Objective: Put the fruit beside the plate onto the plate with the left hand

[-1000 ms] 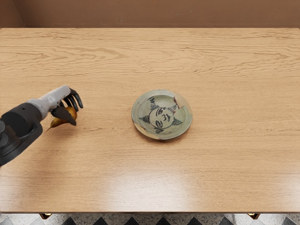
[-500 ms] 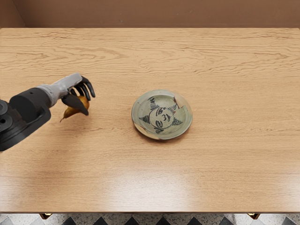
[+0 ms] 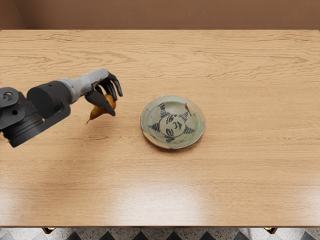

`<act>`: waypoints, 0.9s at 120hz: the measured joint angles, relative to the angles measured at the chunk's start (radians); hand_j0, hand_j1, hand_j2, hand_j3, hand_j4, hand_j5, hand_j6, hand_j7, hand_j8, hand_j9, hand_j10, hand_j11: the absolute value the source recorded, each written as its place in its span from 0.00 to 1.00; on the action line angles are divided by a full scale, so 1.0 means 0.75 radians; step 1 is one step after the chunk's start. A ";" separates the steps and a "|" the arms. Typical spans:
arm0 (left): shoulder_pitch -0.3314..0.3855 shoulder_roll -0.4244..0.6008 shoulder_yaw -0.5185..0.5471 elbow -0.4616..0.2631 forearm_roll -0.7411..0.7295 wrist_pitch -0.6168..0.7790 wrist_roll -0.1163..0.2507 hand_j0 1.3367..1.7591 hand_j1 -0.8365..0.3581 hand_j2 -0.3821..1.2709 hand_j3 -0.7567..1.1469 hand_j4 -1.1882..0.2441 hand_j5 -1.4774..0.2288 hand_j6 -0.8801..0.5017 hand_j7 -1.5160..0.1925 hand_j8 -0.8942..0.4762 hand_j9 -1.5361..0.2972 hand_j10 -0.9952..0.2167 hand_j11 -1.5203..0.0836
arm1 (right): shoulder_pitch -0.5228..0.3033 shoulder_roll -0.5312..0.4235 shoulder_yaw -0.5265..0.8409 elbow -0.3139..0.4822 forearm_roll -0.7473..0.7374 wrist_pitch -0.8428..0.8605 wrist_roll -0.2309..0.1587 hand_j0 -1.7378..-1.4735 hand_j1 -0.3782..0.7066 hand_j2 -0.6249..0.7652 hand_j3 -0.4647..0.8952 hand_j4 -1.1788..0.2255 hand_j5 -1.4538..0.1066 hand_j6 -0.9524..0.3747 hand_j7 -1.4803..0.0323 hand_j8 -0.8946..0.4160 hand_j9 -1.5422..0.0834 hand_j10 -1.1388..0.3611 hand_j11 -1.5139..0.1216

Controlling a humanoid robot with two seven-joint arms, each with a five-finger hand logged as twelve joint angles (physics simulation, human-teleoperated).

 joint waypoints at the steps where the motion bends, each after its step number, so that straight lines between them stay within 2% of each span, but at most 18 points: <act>1: -0.001 0.000 0.000 0.000 -0.002 0.000 0.000 0.75 0.44 0.48 0.40 0.31 0.27 0.10 0.29 0.27 0.28 0.34 0.32 | 0.000 0.000 0.000 0.000 0.000 0.000 0.000 0.30 0.03 0.45 0.34 0.84 0.93 0.72 0.98 0.68 0.95 0.76 0.93; 29: -0.050 -0.079 0.002 0.013 -0.048 -0.005 0.001 0.75 0.44 0.48 0.40 0.30 0.26 0.10 0.28 0.28 0.27 0.34 0.31 | 0.000 0.000 -0.001 0.000 0.000 0.000 0.000 0.30 0.03 0.45 0.34 0.84 0.93 0.72 0.98 0.68 0.95 0.76 0.93; 40: -0.058 -0.114 0.002 0.029 -0.058 -0.006 0.000 0.75 0.46 0.44 0.40 0.30 0.26 0.10 0.28 0.29 0.27 0.34 0.30 | 0.000 0.000 -0.001 0.000 0.000 0.000 0.000 0.30 0.03 0.45 0.34 0.84 0.93 0.72 0.98 0.68 0.95 0.76 0.93; 57: -0.083 -0.161 0.002 0.049 -0.068 -0.005 0.000 0.75 0.46 0.46 0.40 0.29 0.26 0.08 0.28 0.27 0.27 0.33 0.30 | 0.000 0.000 -0.001 0.000 0.000 0.000 0.000 0.30 0.03 0.45 0.34 0.84 0.93 0.72 0.98 0.68 0.95 0.76 0.93; 63: -0.089 -0.168 0.002 0.054 -0.073 -0.005 0.000 0.75 0.48 0.43 0.40 0.29 0.25 0.08 0.27 0.27 0.26 0.34 0.30 | 0.000 0.000 0.000 0.000 0.000 0.000 0.000 0.30 0.03 0.45 0.34 0.84 0.93 0.72 0.98 0.68 0.95 0.76 0.93; 108: -0.160 -0.320 0.004 0.112 -0.118 -0.006 0.000 0.75 0.43 0.54 0.40 0.28 0.24 0.07 0.27 0.25 0.26 0.32 0.29 | 0.000 0.000 0.000 0.000 0.001 0.000 0.000 0.30 0.03 0.45 0.34 0.84 0.93 0.72 0.98 0.68 0.95 0.76 0.93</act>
